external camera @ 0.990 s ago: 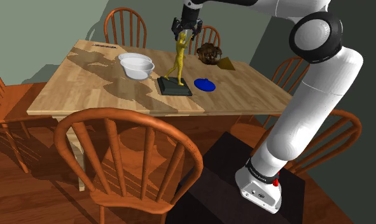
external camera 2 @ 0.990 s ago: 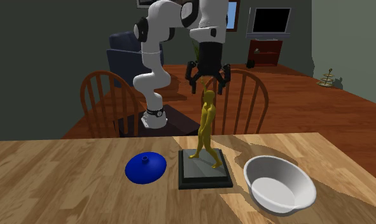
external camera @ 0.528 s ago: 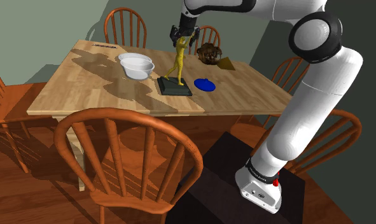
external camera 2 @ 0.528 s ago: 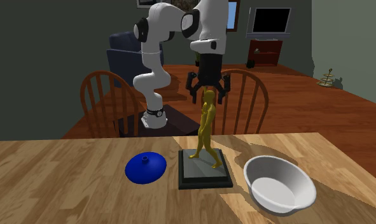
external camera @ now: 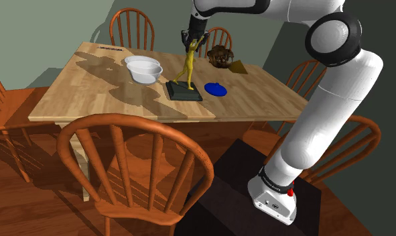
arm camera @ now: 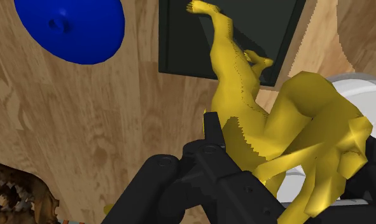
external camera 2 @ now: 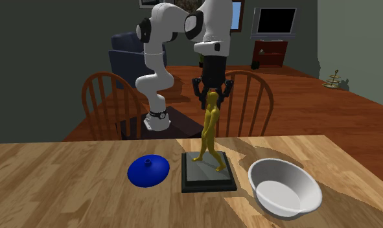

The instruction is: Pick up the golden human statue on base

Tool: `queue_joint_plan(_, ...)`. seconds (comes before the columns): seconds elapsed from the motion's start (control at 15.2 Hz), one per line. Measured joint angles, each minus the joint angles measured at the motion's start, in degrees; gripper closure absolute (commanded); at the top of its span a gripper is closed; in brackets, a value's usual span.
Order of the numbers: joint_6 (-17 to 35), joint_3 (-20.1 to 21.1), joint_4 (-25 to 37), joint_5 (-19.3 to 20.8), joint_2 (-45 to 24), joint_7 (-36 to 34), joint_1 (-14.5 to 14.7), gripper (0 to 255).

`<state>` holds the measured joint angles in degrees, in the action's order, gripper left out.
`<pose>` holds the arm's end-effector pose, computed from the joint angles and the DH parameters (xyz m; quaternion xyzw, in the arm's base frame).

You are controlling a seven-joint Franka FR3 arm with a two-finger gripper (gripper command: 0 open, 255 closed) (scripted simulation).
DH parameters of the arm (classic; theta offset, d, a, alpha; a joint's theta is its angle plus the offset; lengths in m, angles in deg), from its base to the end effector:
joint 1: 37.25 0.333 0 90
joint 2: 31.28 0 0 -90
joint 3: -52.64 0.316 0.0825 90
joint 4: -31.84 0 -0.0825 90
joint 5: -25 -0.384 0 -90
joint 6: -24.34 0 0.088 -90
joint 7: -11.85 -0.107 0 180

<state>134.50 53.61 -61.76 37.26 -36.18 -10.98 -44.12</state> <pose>0.6044 -0.0778 0.5802 0.9648 -0.2199 0.1150 0.0868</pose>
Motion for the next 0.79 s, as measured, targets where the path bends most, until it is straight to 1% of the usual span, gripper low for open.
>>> queue_joint_plan(0.26, -0.4, 0.0, 0.5, -0.1, -0.1, 0.2, 0.0, 255)
queue_joint_plan(0.53, -3.0, 0.0, 3.4, -0.2, -0.4, 0.7, 0.0, 255)
queue_joint_plan(0.79, -6.4, 0.0, 7.6, -0.4, -1.2, 1.4, 0.1, 255)
